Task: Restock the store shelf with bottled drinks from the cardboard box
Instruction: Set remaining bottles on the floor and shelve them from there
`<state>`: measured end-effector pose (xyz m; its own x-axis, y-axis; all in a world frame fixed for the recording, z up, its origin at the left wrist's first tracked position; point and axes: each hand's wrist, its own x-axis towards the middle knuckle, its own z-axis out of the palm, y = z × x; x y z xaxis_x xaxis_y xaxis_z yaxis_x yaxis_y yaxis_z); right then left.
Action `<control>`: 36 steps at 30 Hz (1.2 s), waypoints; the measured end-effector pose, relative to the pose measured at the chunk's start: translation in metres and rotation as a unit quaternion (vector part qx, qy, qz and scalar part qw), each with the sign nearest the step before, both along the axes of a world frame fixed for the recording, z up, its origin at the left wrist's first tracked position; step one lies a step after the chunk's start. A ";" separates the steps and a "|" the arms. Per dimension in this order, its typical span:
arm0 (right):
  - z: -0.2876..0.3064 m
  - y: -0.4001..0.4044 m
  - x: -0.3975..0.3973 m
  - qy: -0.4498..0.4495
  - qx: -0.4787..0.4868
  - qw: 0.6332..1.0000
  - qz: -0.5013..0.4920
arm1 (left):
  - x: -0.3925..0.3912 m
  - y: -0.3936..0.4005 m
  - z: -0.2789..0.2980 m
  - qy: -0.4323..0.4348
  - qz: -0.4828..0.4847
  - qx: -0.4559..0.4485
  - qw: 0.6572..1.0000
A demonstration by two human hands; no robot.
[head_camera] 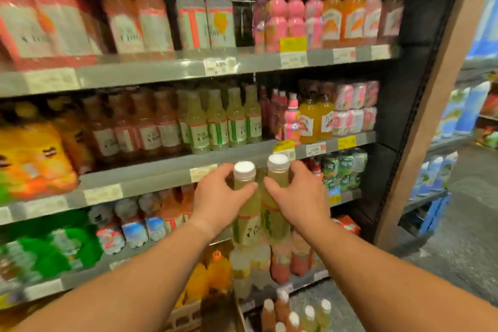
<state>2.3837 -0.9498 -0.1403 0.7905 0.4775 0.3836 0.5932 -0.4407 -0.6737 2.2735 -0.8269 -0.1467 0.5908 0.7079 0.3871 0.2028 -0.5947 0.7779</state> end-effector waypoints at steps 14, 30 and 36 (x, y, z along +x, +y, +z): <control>0.101 0.084 0.027 -0.067 0.014 0.994 0.090 | 0.017 0.066 0.088 -0.112 0.033 0.076 0.990; 0.068 0.176 0.189 -0.036 -0.014 0.998 0.059 | 0.170 0.147 0.068 -0.038 0.052 0.003 0.998; 0.073 0.202 0.215 -0.032 -0.074 0.996 0.025 | 0.195 0.165 0.079 0.037 0.086 -0.023 0.995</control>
<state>2.5988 -0.7480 -0.0671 0.7399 0.5713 0.3553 0.6573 -0.5011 -0.5629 2.4685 -0.6620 -0.0676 0.4854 0.8169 0.3115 0.3565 -0.5103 0.7826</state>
